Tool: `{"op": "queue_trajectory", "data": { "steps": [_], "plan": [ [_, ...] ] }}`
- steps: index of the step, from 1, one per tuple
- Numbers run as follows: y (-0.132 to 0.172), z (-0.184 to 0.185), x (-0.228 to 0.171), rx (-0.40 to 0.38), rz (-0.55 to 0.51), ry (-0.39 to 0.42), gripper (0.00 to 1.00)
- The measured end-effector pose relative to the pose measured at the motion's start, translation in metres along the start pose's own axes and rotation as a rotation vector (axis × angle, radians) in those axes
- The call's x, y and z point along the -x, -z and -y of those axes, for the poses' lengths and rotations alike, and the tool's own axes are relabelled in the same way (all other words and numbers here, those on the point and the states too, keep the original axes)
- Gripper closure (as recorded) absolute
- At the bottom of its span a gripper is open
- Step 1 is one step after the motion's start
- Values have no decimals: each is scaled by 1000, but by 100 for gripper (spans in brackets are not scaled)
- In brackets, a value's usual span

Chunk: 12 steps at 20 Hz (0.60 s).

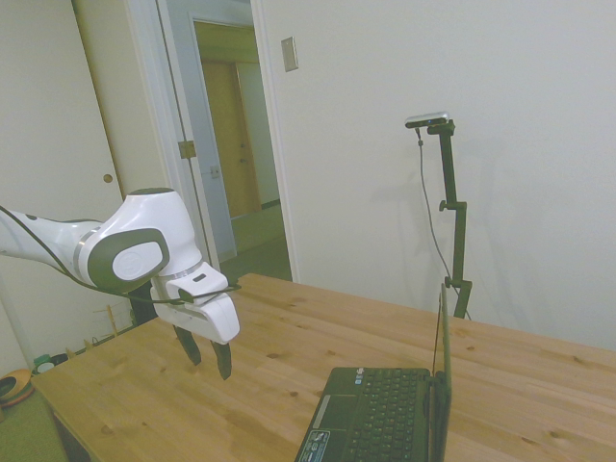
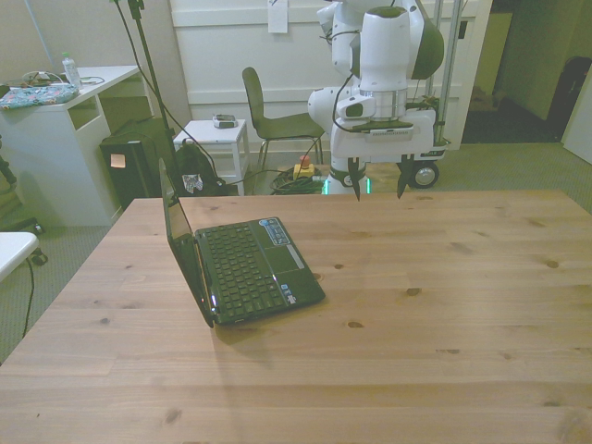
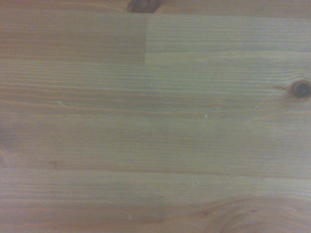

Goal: Close the laptop

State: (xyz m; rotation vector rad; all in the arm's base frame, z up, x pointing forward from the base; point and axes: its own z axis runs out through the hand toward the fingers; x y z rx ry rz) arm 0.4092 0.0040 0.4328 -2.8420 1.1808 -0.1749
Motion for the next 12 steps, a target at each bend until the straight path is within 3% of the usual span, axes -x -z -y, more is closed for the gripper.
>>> {"op": "queue_trajectory", "data": {
  "steps": [4,12],
  "plan": [
    [10,1,-4,-9,-15,-5,0],
    [98,-24,-39,-56,-63,-104,0]
  ]
}}
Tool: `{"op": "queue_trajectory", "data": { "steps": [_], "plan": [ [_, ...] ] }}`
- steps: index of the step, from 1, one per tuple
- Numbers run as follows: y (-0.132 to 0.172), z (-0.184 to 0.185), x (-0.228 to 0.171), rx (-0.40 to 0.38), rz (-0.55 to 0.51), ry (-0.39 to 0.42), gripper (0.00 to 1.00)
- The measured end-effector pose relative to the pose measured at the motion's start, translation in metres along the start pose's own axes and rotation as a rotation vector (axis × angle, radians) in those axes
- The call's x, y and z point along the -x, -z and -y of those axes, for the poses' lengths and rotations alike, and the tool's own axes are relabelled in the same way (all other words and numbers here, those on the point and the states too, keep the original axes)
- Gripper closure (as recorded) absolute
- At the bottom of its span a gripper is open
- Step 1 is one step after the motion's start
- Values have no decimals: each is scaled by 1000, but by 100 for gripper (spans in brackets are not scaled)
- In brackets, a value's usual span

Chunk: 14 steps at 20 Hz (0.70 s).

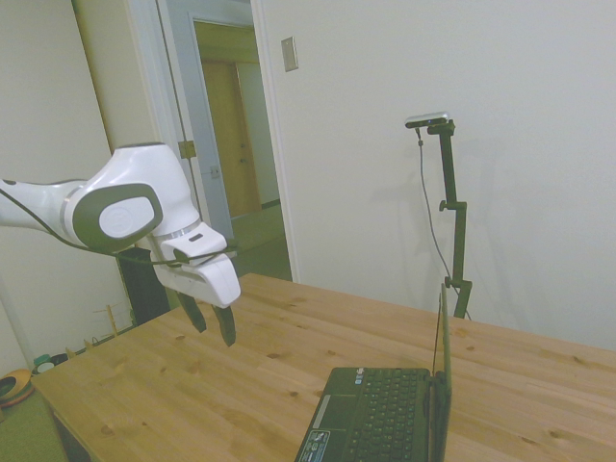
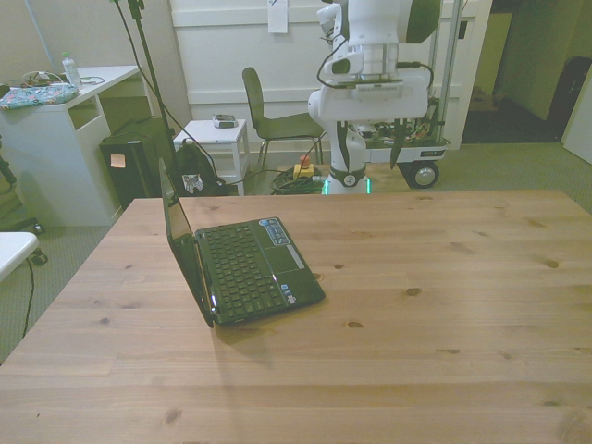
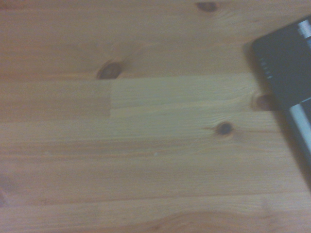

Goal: Close the laptop

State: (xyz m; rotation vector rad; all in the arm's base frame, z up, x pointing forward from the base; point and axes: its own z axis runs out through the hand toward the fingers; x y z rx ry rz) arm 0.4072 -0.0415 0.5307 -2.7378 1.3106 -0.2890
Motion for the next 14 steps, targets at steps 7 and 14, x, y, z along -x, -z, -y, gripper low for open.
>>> {"op": "queue_trajectory", "data": {
  "steps": [7,14],
  "plan": [
    [53,-47,-96,-40,-26,-148,0],
    [107,-82,-188,-56,-65,-252,0]
  ]
}}
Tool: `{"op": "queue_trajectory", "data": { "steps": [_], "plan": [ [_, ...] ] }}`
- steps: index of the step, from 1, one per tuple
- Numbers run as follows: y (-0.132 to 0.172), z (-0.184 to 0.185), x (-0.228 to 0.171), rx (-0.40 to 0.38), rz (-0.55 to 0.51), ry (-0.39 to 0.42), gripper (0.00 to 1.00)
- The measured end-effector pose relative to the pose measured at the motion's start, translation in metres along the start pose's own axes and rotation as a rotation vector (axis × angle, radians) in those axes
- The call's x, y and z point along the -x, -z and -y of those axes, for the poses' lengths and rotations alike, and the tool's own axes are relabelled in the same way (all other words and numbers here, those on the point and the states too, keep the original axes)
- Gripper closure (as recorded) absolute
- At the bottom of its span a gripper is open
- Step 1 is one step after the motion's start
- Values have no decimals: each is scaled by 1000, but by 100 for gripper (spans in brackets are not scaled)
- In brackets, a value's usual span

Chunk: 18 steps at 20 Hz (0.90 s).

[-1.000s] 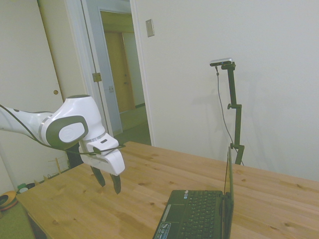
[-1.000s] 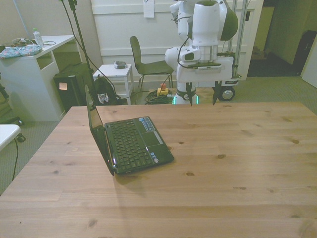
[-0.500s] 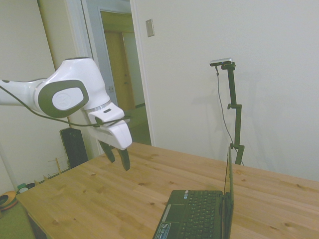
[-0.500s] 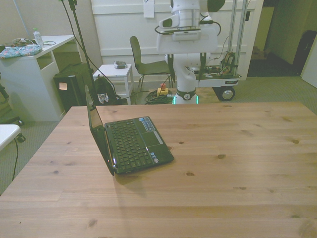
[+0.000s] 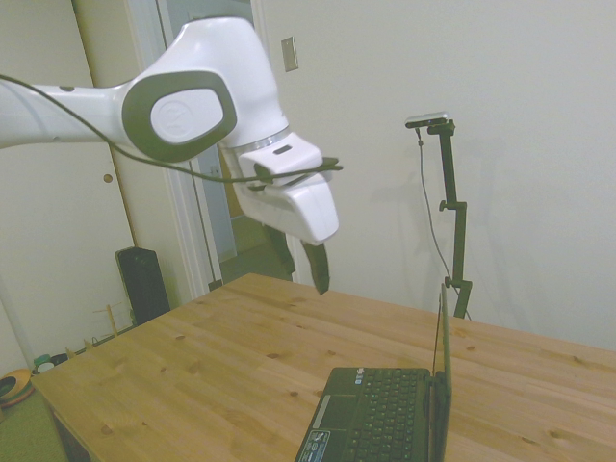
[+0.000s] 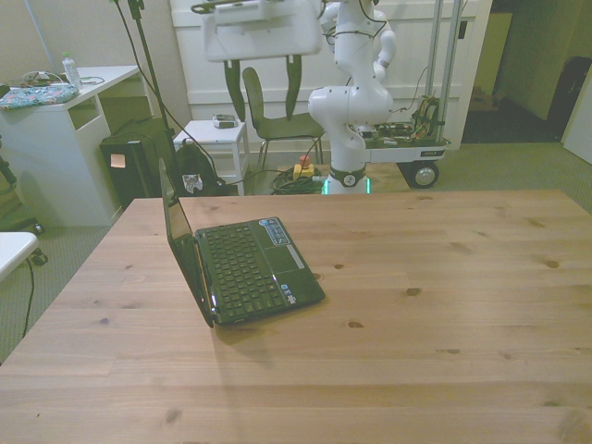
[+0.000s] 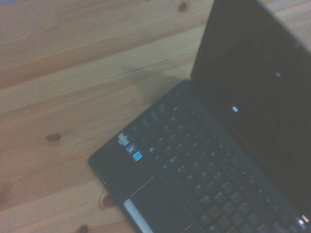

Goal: Close the laptop

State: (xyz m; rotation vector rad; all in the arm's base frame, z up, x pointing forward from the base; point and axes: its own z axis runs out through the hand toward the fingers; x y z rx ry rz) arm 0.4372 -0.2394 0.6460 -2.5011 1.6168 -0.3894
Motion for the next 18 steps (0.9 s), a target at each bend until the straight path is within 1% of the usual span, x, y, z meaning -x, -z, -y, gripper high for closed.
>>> {"op": "queue_trajectory", "data": {
  "steps": [4,7,10,18],
  "plan": [
    [9,-7,-49,8,-8,-50,0],
    [9,-25,-87,24,-35,-101,0],
    [4,-47,-117,49,-55,-140,0],
    [-18,-106,-186,68,-63,-227,0]
  ]
}}
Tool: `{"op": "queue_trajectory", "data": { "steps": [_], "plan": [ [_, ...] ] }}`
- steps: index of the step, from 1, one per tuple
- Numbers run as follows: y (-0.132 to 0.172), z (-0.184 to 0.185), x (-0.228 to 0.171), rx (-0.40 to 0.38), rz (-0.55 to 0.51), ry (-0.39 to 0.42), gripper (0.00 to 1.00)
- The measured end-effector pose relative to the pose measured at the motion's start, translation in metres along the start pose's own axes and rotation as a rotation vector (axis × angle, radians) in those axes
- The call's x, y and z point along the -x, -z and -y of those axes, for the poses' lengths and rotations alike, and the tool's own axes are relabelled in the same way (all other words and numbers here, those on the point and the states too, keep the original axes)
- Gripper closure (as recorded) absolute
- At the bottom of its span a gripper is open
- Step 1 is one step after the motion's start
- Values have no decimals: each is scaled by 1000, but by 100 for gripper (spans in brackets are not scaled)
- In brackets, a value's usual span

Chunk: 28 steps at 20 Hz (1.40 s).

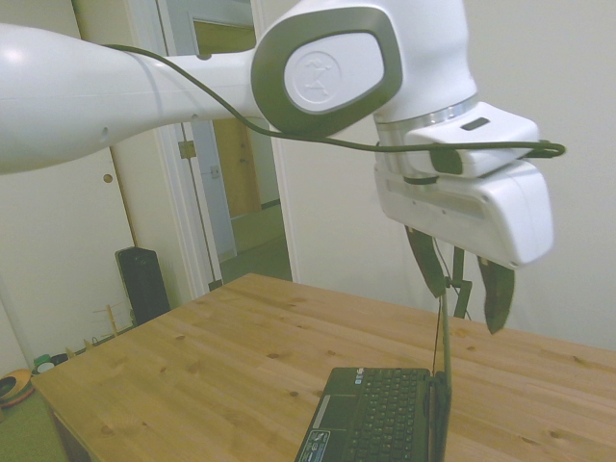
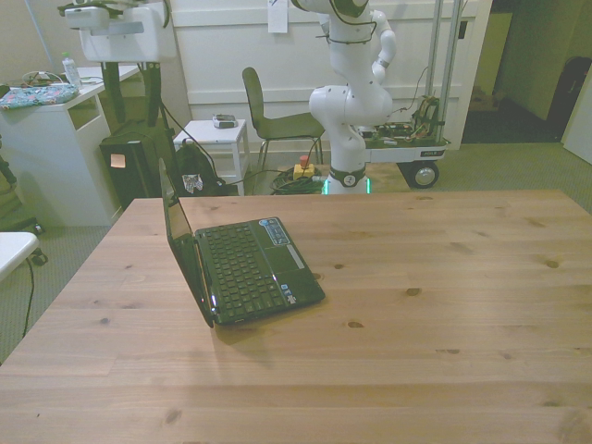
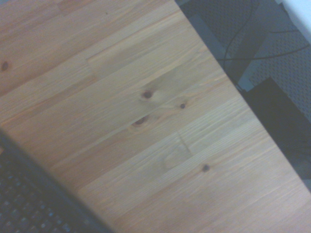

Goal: Close the laptop

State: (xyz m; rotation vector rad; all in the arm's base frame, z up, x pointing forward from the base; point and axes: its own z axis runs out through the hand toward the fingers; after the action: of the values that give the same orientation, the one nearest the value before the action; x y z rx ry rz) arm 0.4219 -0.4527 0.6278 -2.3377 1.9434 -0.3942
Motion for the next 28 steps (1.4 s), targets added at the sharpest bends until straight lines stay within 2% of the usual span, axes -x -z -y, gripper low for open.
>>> {"op": "queue_trajectory", "data": {
  "steps": [7,13,14,20,28],
  "plan": [
    [-33,-15,-56,12,5,-37,0],
    [-74,28,-59,11,35,23,0],
    [-78,37,-56,8,40,36,100],
    [-87,59,-41,7,72,71,100],
    [-109,56,-35,30,113,67,100]
  ]
}}
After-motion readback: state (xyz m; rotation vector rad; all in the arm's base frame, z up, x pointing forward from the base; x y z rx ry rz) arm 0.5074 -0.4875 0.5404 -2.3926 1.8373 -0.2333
